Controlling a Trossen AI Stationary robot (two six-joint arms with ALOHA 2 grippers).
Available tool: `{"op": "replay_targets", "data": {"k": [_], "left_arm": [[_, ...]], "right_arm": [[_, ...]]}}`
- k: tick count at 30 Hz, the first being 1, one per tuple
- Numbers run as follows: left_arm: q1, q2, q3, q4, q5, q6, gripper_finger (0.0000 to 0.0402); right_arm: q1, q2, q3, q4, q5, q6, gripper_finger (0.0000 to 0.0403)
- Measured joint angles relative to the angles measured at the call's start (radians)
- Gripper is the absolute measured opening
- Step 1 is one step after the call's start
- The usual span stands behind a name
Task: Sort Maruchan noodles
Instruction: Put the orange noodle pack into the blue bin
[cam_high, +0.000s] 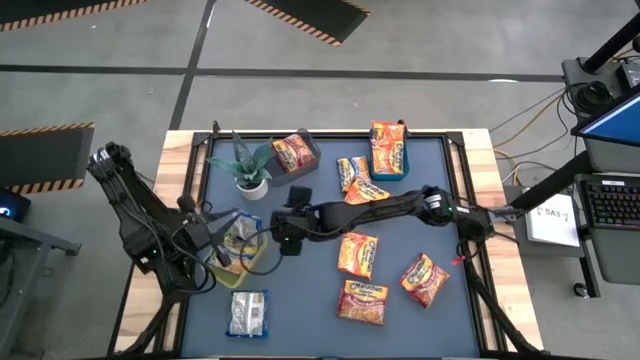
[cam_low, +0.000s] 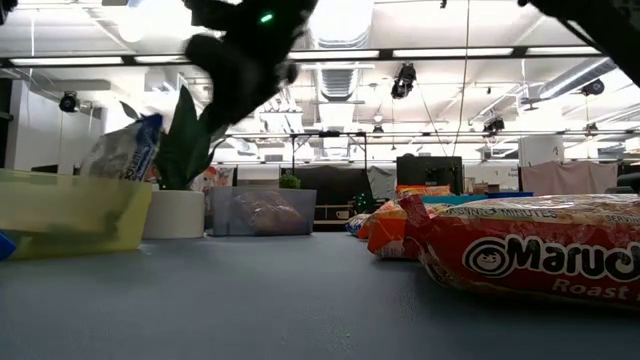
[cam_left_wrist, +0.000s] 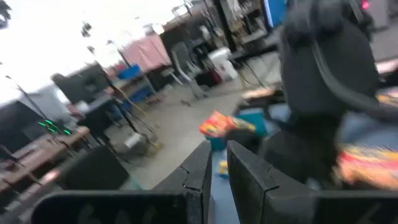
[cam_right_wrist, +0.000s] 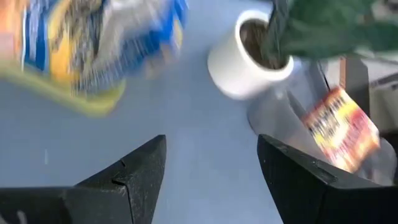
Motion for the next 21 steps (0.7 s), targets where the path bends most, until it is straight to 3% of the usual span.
{"op": "replay_targets", "data": {"k": [5, 9, 14, 21], "left_arm": [[0.024, 0.004, 0.000, 0.014, 0.185, -0.073, 0.0029], [0.080, 0.007, 0.000, 0.014, 0.333, -0.167, 0.0013], [0.159, 0.041, -0.022, 0.014, 0.514, -0.208, 0.0002], [0.216, 0.120, -0.068, 0.045, 0.607, -0.310, 0.0000]], "right_arm": [[0.012, -0.097, -0.065, -0.194, -0.021, 0.032, 0.0235], [0.022, -0.223, -0.240, -0.177, -0.103, 0.053, 0.0219], [0.027, -0.436, -0.565, 0.084, -0.161, 0.068, 0.0197], [0.020, -0.698, -0.974, 0.511, -0.175, 0.102, 0.0158]]}}
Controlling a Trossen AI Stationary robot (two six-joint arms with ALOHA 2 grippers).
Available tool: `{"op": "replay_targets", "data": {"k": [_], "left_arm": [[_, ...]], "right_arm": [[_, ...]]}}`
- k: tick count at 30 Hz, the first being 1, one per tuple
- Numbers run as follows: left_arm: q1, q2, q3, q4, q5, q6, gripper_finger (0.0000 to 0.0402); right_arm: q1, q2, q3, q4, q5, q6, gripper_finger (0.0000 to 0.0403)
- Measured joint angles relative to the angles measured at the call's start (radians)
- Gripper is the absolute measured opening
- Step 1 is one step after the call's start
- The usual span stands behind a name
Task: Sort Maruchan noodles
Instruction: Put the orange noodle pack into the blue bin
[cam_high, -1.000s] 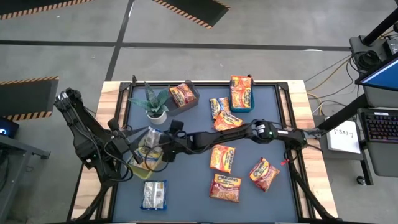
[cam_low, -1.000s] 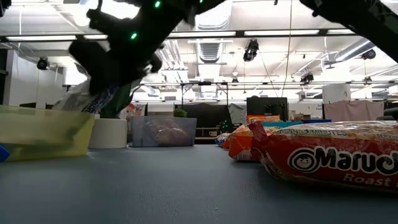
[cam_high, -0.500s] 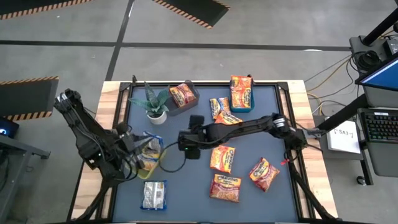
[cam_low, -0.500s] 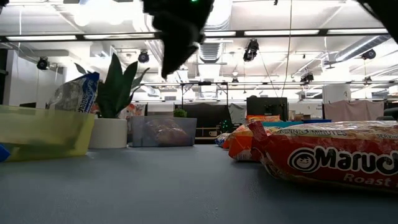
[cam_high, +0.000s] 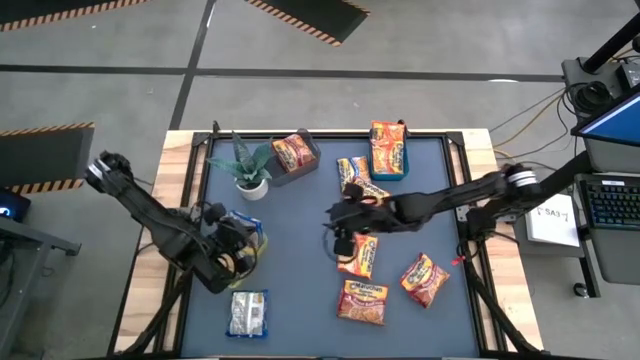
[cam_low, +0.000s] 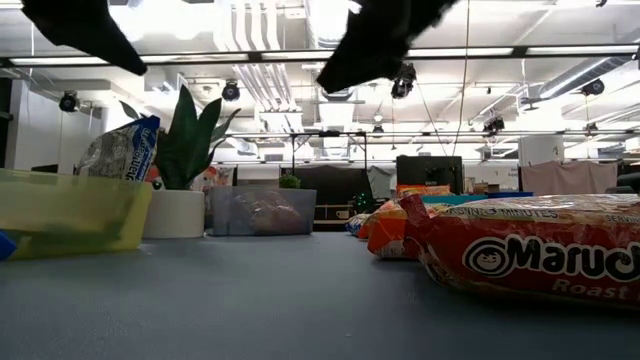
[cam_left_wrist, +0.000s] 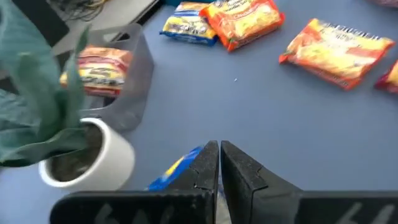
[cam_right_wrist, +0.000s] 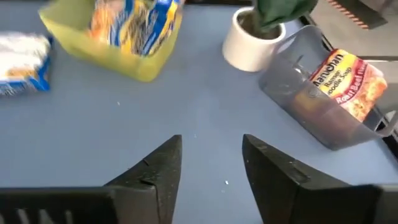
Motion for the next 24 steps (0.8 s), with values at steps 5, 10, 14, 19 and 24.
{"op": "replay_targets", "data": {"k": [5, 10, 14, 19, 24], "left_arm": [[0.014, 0.033, 0.004, 0.257, 0.002, 0.214, 0.0000], [0.047, 0.046, 0.004, 0.592, 0.056, 0.618, 0.0000], [0.107, 0.046, 0.006, 0.713, 0.106, 0.800, 0.0000], [0.222, 0.046, 0.005, 0.722, 0.181, 0.865, 0.0000], [0.360, 0.046, 0.006, 0.734, 0.302, 0.934, 0.0000]], "right_arm": [[-0.050, -0.122, -0.169, 0.102, 0.001, 0.075, 0.0126], [-0.115, -0.201, -0.285, 0.101, -0.002, 0.162, 0.0097], [-0.158, -0.246, -0.360, 0.091, -0.009, 0.189, 0.0071], [-0.198, -0.280, -0.431, 0.071, -0.012, 0.222, 0.0045], [-0.242, -0.294, -0.463, 0.061, -0.009, 0.222, 0.0044]]}}
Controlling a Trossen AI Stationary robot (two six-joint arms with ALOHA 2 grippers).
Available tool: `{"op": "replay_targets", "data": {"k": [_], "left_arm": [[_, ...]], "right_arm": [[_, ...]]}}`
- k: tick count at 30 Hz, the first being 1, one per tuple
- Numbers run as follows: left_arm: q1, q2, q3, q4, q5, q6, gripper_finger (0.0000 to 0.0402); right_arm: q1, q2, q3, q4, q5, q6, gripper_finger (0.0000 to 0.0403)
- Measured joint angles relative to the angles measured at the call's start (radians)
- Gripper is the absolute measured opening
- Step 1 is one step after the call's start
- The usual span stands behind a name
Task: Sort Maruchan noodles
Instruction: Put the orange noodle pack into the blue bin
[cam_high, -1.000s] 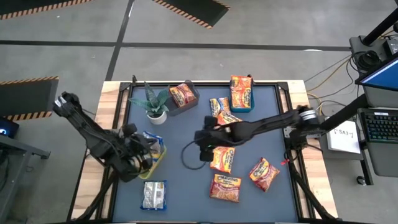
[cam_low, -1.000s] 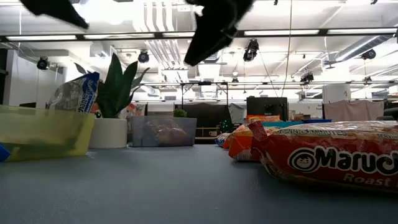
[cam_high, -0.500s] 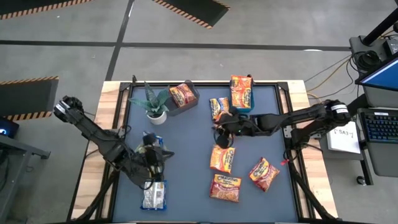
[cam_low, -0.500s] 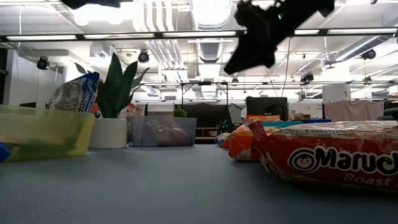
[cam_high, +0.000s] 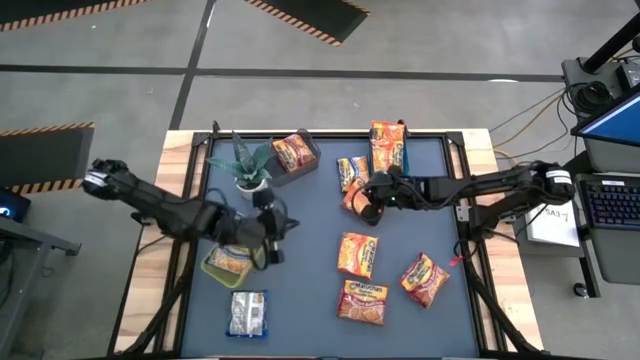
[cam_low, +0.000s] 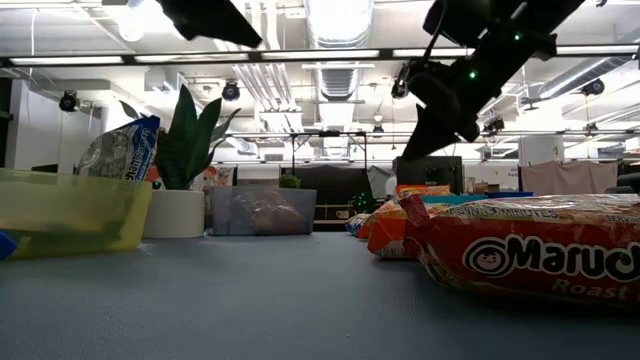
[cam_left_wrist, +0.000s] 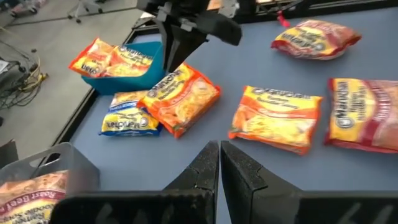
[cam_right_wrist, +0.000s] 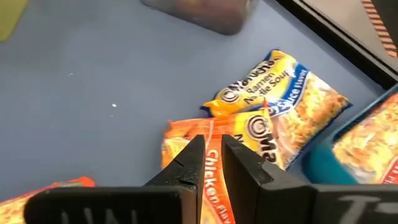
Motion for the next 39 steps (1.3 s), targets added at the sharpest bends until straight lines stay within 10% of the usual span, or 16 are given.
{"op": "replay_targets", "data": {"k": [14, 39], "left_arm": [[0.306, 0.005, -0.049, 0.258, 0.454, 0.323, 0.0000], [0.431, 0.310, -0.049, 0.398, 0.582, 0.456, 0.0000]], "right_arm": [[-0.341, -0.033, -0.017, -0.115, -0.665, -0.068, 0.0179], [-0.316, -0.217, -0.098, -0.386, -0.562, 0.222, 0.0242]]}}
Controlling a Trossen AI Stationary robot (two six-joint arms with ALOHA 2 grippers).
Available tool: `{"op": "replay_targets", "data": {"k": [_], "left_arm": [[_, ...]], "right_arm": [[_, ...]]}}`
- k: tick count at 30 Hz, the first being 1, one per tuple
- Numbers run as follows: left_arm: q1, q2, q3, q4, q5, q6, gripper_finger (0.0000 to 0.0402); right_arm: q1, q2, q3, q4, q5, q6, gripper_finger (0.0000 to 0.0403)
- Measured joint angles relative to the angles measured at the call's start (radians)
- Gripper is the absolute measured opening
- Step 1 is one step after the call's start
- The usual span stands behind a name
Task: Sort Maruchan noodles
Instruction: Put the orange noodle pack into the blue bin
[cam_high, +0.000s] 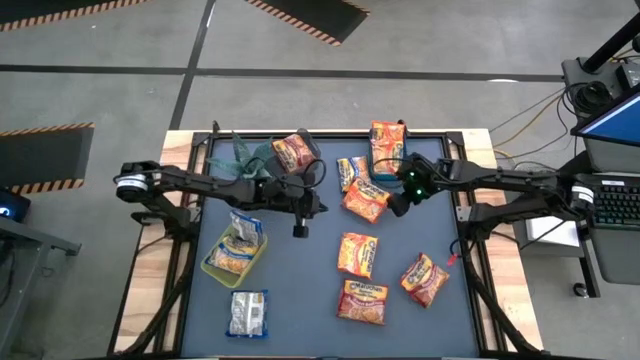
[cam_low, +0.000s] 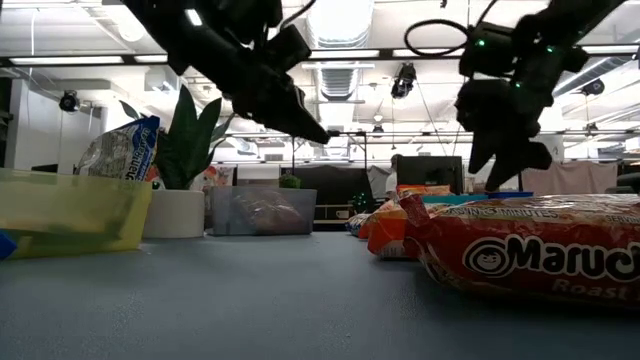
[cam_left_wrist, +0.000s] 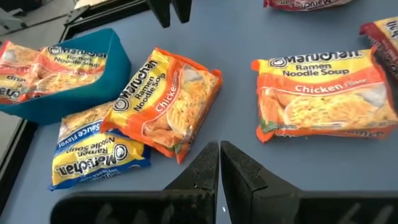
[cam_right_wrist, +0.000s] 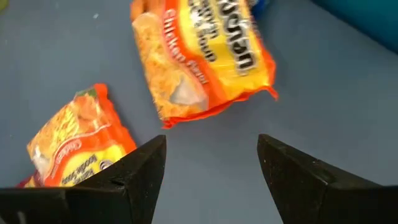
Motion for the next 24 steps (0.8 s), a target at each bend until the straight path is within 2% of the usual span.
{"op": "replay_targets", "data": {"k": [5, 11, 16, 24], "left_arm": [[0.028, 0.034, 0.008, 0.030, 0.001, 0.007, 0.0000], [0.060, 0.123, 0.049, 0.074, 0.019, 0.032, 0.0000], [0.076, 0.203, 0.100, 0.080, 0.086, 0.020, 0.0000], [0.085, 0.283, 0.129, 0.103, 0.095, 0.025, 0.0000]], "right_arm": [[-0.001, -0.051, -0.109, 0.152, 0.026, 0.086, 0.0242], [-0.001, -0.048, -0.201, 0.335, 0.030, 0.154, 0.0242], [-0.001, -0.042, -0.200, 0.336, 0.110, 0.159, 0.0242], [-0.018, 0.019, -0.207, 0.394, 0.165, 0.121, 0.0242]]}}
